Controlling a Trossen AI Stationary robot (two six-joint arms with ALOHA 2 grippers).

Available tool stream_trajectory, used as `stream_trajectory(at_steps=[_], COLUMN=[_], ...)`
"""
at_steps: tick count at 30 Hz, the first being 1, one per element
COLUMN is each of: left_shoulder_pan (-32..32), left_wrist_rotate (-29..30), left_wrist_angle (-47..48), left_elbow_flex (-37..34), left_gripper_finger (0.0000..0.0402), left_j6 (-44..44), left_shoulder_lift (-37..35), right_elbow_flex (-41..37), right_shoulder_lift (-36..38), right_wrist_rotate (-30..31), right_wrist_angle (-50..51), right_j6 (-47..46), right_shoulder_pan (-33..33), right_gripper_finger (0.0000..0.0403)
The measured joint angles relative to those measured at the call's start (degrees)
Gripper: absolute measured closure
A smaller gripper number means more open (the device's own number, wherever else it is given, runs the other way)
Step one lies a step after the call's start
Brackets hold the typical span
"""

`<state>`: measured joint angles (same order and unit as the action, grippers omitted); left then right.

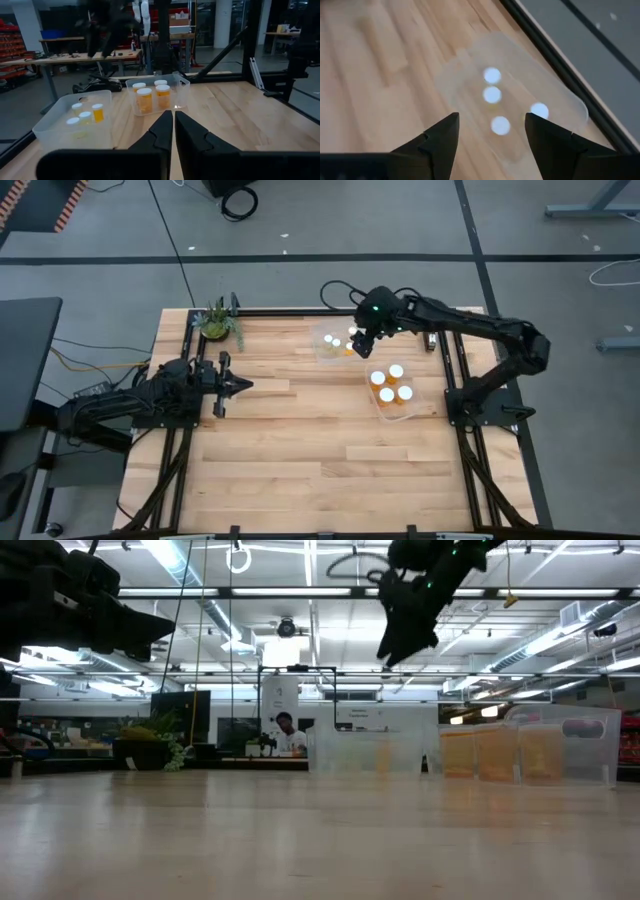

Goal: Pick and place medicine bottles into bin by pill shape (circle, oval)
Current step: Return to Home Position

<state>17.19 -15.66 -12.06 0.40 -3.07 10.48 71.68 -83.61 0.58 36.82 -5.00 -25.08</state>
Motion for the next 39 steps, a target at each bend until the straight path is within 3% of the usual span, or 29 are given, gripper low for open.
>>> stream_trajectory(at_steps=[7,17,20,25,39], left_shoulder_pan=[0.0,0.0,0.0,0.0,0.0], left_wrist_rotate=[0.17,0.17,0.17,0.17,0.17], left_wrist_angle=[-0.04,-0.06,-0.26,-1.48,-5.09], left_elbow_flex=[0.0,0.0,0.0,0.0,0.0], left_gripper_finger=[0.0389,0.0375,0.0379,0.0389,0.0386], left_j6=[0.95,1.4,1.94,2.05,2.9], left_shoulder_lift=[0.0,0.0,0.0,0.0,-0.02], right_elbow_flex=[0.02,0.02,0.02,0.02,0.04], right_shoulder_lift=[7.5,15.68,18.27,22.57,31.32], right_wrist_rotate=[0.48,0.48,-2.47,-5.13,-5.35], right_wrist_angle=[0.15,0.39,0.39,-1.41,-2.95], right_j6=[0.03,1.39,3.79,7.21,9.31], right_shoulder_pan=[5.0,13.86,15.57,17.51,19.76], right_gripper_finger=[0.0168,0.018,0.0184,0.0199,0.0234])
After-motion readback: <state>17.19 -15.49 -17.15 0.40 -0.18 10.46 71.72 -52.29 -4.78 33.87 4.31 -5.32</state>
